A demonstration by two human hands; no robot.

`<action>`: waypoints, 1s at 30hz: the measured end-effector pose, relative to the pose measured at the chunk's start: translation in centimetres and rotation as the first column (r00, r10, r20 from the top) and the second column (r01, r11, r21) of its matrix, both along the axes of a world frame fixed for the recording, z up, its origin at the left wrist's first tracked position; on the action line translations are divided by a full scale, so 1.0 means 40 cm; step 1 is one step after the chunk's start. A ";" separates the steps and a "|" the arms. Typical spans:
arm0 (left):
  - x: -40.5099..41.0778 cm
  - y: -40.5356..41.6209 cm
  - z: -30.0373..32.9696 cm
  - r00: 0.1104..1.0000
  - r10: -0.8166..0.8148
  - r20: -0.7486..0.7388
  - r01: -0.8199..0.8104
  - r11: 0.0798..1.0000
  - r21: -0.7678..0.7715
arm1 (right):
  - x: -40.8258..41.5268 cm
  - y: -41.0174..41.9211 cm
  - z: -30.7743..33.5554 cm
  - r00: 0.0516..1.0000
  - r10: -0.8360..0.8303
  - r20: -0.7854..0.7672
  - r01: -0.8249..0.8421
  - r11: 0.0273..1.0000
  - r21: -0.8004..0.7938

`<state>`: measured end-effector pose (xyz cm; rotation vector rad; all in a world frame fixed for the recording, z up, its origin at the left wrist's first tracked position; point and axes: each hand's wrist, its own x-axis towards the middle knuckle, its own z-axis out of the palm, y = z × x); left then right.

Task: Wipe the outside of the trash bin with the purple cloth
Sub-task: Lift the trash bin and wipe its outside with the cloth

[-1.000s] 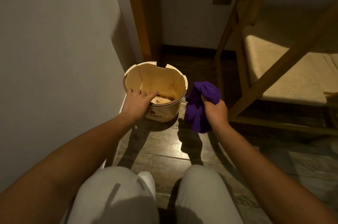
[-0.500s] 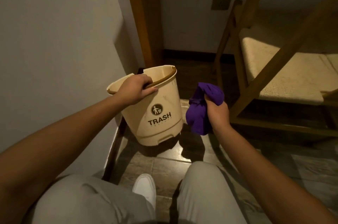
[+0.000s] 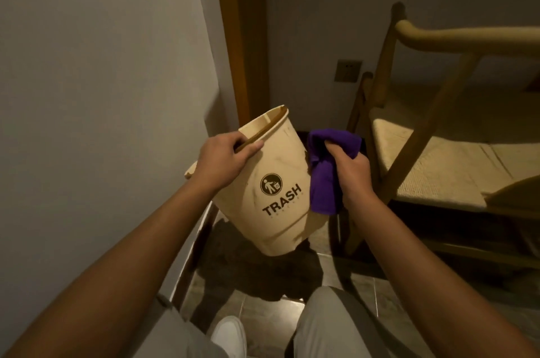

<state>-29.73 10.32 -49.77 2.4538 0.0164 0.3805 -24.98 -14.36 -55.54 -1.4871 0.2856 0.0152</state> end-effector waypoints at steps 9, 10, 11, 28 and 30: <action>-0.035 -0.048 -0.009 0.979 0.114 -0.170 -0.157 0.951 -0.266 | -0.039 0.014 -0.014 0.991 0.006 0.136 0.024 0.976 -0.216; -0.036 -0.058 -0.003 0.980 0.117 -0.161 -0.157 0.951 -0.267 | -0.032 0.021 -0.003 0.991 -0.008 0.137 0.038 0.974 -0.223; -0.037 -0.068 0.002 0.981 0.125 -0.150 -0.161 0.951 -0.264 | -0.020 0.025 0.009 0.991 -0.003 0.132 0.032 0.974 -0.222; -0.094 -0.115 -0.009 0.966 0.240 0.099 -0.210 0.947 -0.242 | 0.046 0.186 0.133 0.914 0.323 0.247 -0.061 0.711 -0.701; -0.076 -0.115 -0.002 0.946 0.320 0.044 -0.297 0.915 -0.274 | -0.008 0.239 0.104 0.886 0.316 0.339 0.046 0.668 -0.743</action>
